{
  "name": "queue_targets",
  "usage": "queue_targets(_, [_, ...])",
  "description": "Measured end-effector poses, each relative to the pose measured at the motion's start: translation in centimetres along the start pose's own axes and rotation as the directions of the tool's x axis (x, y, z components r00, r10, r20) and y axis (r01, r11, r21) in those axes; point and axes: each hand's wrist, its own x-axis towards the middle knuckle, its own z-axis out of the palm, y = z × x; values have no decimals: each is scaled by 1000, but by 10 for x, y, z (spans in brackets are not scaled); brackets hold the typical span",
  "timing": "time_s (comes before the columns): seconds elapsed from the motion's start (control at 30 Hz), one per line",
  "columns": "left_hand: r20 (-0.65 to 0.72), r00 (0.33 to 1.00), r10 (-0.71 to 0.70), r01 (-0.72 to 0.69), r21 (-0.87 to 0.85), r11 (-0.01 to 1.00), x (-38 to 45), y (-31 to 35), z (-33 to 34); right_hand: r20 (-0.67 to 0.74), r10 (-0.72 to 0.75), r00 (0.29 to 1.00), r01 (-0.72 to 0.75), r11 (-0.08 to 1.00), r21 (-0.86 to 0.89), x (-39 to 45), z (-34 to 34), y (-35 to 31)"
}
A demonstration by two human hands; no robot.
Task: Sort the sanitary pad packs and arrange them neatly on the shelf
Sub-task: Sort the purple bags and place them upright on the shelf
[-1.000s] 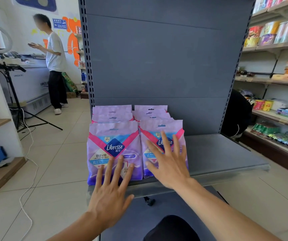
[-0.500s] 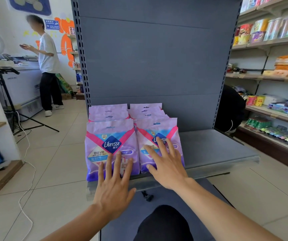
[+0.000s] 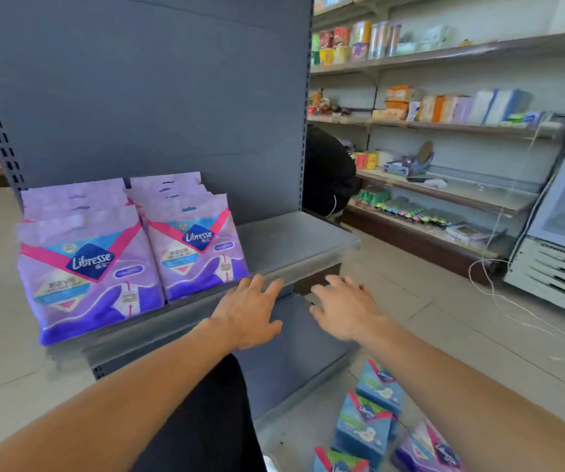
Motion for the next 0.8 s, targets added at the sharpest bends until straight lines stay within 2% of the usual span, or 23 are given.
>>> queue_targets(0.1, [115, 987, 110, -110, -12, 994, 26, 50, 15, 128, 159, 979, -158, 987, -18, -34, 14, 55])
queue_targets(0.23, [219, 945, 242, -244, -19, 970, 56, 123, 43, 248, 356, 901, -356, 933, -46, -86, 42, 125])
queue_targets(0.43, [314, 859, 405, -396, -92, 913, 85, 216, 108, 390, 582, 714, -600, 795, -88, -164, 103, 211])
queue_targets(0.6, [405, 771, 491, -494, -107, 863, 108, 271, 173, 506, 661, 554, -721, 685, -105, -197, 168, 249])
queue_targets(0.8, [535, 680, 501, -528, -116, 841, 130, 325, 269, 629, 643, 437, -798, 600, -60, -189, 268, 275])
